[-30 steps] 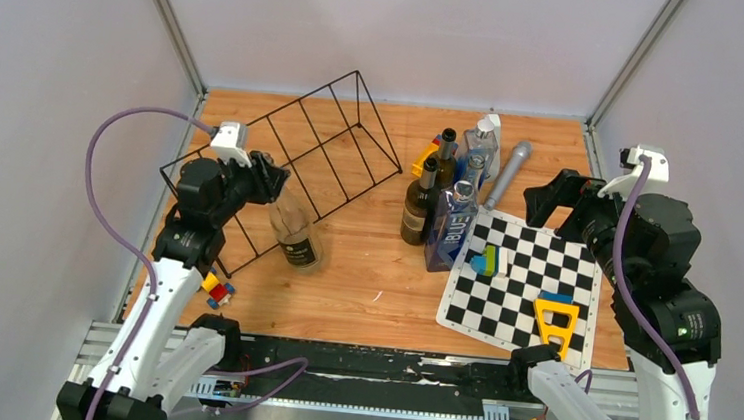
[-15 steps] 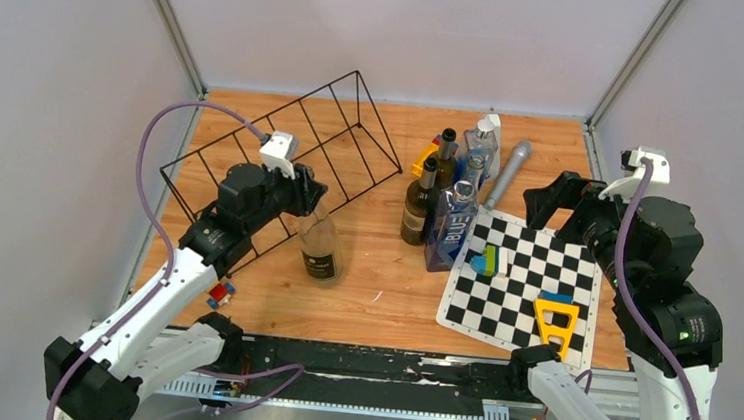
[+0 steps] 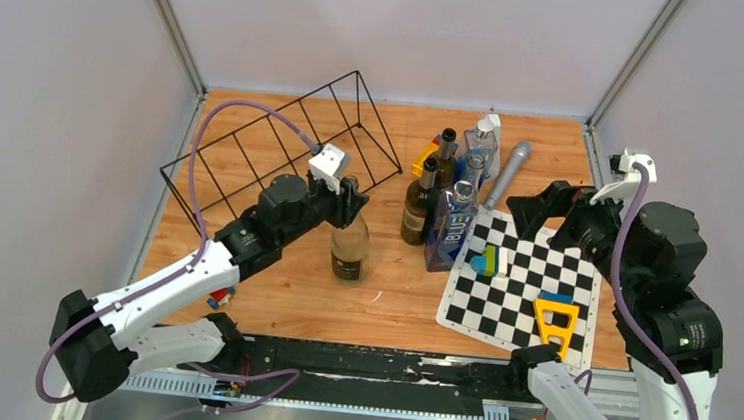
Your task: Take the wine bottle off the wine rack
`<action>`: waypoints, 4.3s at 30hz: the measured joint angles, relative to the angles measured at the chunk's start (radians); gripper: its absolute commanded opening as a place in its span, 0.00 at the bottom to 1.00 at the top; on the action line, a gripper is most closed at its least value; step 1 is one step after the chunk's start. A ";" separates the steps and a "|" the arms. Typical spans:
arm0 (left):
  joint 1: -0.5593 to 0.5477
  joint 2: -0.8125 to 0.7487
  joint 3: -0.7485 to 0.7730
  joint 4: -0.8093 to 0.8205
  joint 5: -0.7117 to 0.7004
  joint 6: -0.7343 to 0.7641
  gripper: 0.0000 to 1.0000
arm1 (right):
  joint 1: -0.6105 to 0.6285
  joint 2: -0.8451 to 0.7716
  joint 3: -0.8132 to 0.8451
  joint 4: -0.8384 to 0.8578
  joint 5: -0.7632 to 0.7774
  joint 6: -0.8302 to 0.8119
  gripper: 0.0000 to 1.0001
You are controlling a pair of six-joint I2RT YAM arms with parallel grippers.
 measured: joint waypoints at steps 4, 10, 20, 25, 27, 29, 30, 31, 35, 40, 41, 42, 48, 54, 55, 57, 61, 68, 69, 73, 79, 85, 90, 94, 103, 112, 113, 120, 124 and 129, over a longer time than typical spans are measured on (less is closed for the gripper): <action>-0.073 0.047 0.015 0.046 -0.038 0.028 0.00 | 0.000 -0.011 -0.010 0.010 -0.051 -0.013 0.95; -0.150 0.111 0.032 0.115 -0.087 0.051 0.00 | 0.000 -0.029 -0.015 0.017 -0.093 -0.029 0.95; -0.228 0.230 0.080 0.218 -0.140 0.095 0.00 | 0.000 -0.042 -0.017 0.032 -0.106 -0.049 0.95; -0.257 0.269 0.082 0.285 -0.157 0.117 0.00 | 0.000 -0.046 -0.027 0.034 -0.106 -0.055 0.95; -0.270 0.284 0.082 0.312 -0.165 0.128 0.00 | 0.000 -0.049 -0.031 0.034 -0.106 -0.057 0.96; -0.282 0.300 0.082 0.340 -0.172 0.138 0.00 | 0.000 -0.052 -0.032 0.034 -0.106 -0.060 0.96; -0.287 0.308 0.082 0.354 -0.176 0.142 0.00 | 0.000 -0.053 -0.032 0.034 -0.106 -0.062 0.96; -0.292 0.315 0.082 0.368 -0.179 0.147 0.00 | 0.000 -0.054 -0.032 0.034 -0.106 -0.064 0.95; -0.304 0.337 0.082 0.409 -0.187 0.156 0.00 | 0.000 -0.059 -0.036 0.037 -0.106 -0.068 0.96; -0.309 0.360 0.082 0.450 -0.200 0.162 0.00 | 0.000 -0.060 -0.044 0.043 -0.106 -0.072 0.95; -0.311 0.364 0.082 0.460 -0.205 0.163 0.00 | 0.000 -0.060 -0.044 0.044 -0.106 -0.074 0.95; -0.312 0.369 0.082 0.468 -0.209 0.163 0.00 | 0.000 -0.060 -0.045 0.045 -0.106 -0.074 0.95; -0.317 0.401 0.092 0.514 -0.220 0.175 0.00 | 0.000 -0.060 -0.045 0.047 -0.106 -0.077 0.95; -0.319 0.422 0.093 0.553 -0.229 0.177 0.00 | 0.000 -0.060 -0.045 0.047 -0.106 -0.079 0.95; -0.319 0.425 0.093 0.558 -0.231 0.178 0.00 | 0.000 -0.060 -0.045 0.047 -0.106 -0.079 0.95; -0.319 0.428 0.093 0.566 -0.237 0.180 0.00 | 0.000 -0.060 -0.045 0.047 -0.106 -0.080 0.96; -0.320 0.436 0.093 0.584 -0.251 0.181 0.01 | 0.000 -0.060 -0.045 0.047 -0.106 -0.082 0.95; -0.323 0.448 0.093 0.609 -0.282 0.168 0.08 | 0.000 -0.060 -0.045 0.047 -0.106 -0.083 0.96; -0.323 0.448 0.093 0.611 -0.285 0.165 0.10 | 0.000 -0.060 -0.045 0.047 -0.106 -0.083 0.95; -0.323 0.448 0.091 0.615 -0.290 0.161 0.22 | 0.000 -0.060 -0.045 0.047 -0.106 -0.084 0.96; -0.324 0.448 0.077 0.639 -0.292 0.156 0.30 | 0.000 -0.060 -0.045 0.047 -0.106 -0.092 0.95; -0.324 0.448 0.070 0.652 -0.292 0.150 0.42 | 0.000 -0.060 -0.045 0.047 -0.106 -0.098 0.96; -0.325 0.448 0.070 0.650 -0.292 0.145 0.51 | 0.000 -0.060 -0.045 0.047 -0.106 -0.098 0.95; -0.327 0.448 0.071 0.683 -0.288 0.135 0.57 | 0.000 -0.060 -0.045 0.047 -0.106 -0.101 0.95; -0.330 0.448 0.071 0.714 -0.293 0.119 0.66 | 0.000 -0.060 -0.045 0.047 -0.106 -0.105 0.96; -0.330 0.443 0.071 0.697 -0.337 0.117 0.75 | 0.000 -0.060 -0.045 0.047 -0.106 -0.105 0.95; -0.330 0.440 0.071 0.692 -0.344 0.118 0.75 | 0.000 -0.060 -0.045 0.047 -0.106 -0.105 0.95; -0.330 0.410 0.082 0.657 -0.370 0.124 0.79 | 0.000 -0.060 -0.045 0.047 -0.106 -0.105 0.95; -0.330 0.404 0.116 0.611 -0.381 0.127 0.80 | 0.000 -0.060 -0.045 0.047 -0.107 -0.105 0.95; -0.330 0.381 0.153 0.576 -0.385 0.132 0.83 | 0.000 -0.060 -0.045 0.047 -0.107 -0.105 0.95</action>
